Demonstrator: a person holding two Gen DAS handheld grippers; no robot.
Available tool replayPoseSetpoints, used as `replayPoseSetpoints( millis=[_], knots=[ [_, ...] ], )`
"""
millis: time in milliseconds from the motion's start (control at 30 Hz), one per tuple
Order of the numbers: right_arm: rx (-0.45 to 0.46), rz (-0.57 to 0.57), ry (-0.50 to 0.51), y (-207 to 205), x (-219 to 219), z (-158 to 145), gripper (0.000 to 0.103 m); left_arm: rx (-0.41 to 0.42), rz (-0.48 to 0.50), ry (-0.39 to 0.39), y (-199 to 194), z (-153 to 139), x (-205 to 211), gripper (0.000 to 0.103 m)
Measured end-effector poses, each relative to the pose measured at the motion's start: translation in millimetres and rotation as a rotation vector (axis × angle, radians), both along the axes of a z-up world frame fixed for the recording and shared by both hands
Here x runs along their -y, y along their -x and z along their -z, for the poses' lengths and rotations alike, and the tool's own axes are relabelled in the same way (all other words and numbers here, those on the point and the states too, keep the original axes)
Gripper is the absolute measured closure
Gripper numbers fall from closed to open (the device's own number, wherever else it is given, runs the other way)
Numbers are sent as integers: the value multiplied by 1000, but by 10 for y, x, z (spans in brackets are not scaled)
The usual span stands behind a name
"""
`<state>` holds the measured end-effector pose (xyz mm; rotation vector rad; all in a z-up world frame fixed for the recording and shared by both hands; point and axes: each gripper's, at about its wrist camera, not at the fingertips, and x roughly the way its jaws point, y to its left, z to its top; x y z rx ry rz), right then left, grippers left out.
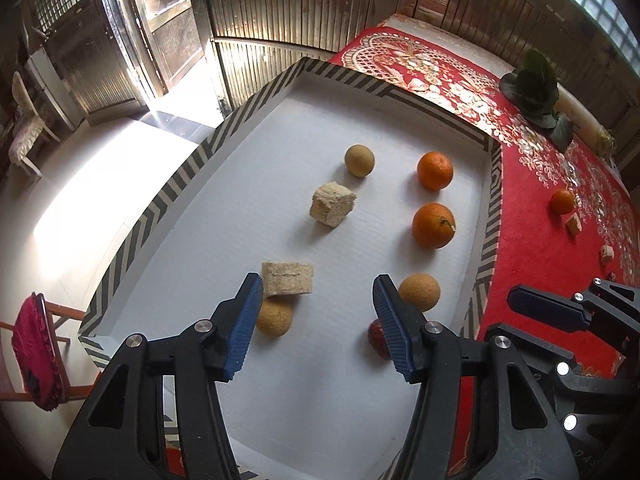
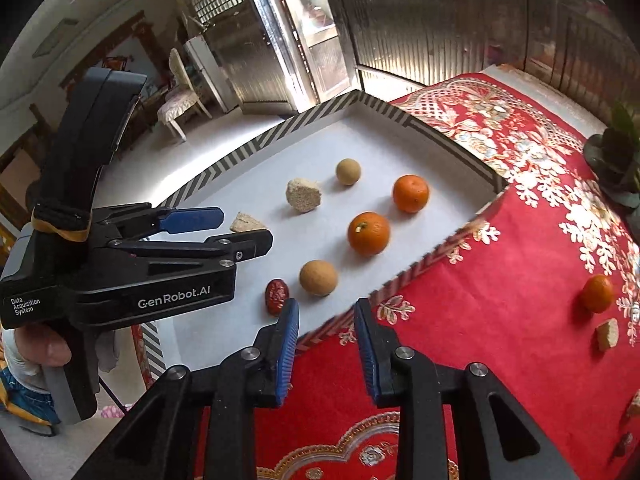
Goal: Organize fruits
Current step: 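Withdraw both tools from the tray back over the tablecloth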
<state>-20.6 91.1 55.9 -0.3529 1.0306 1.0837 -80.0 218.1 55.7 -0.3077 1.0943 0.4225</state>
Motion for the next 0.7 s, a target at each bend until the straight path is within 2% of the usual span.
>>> replayPoseSetpoints(
  millis=[300, 700],
  knots=[
    [-7, 170, 0, -283, 629, 12, 74, 20, 131, 3, -373, -95, 494, 46],
    [-20, 416, 20, -620, 1580, 165, 70, -2, 326, 62, -901, -18, 1239, 46]
  ],
)
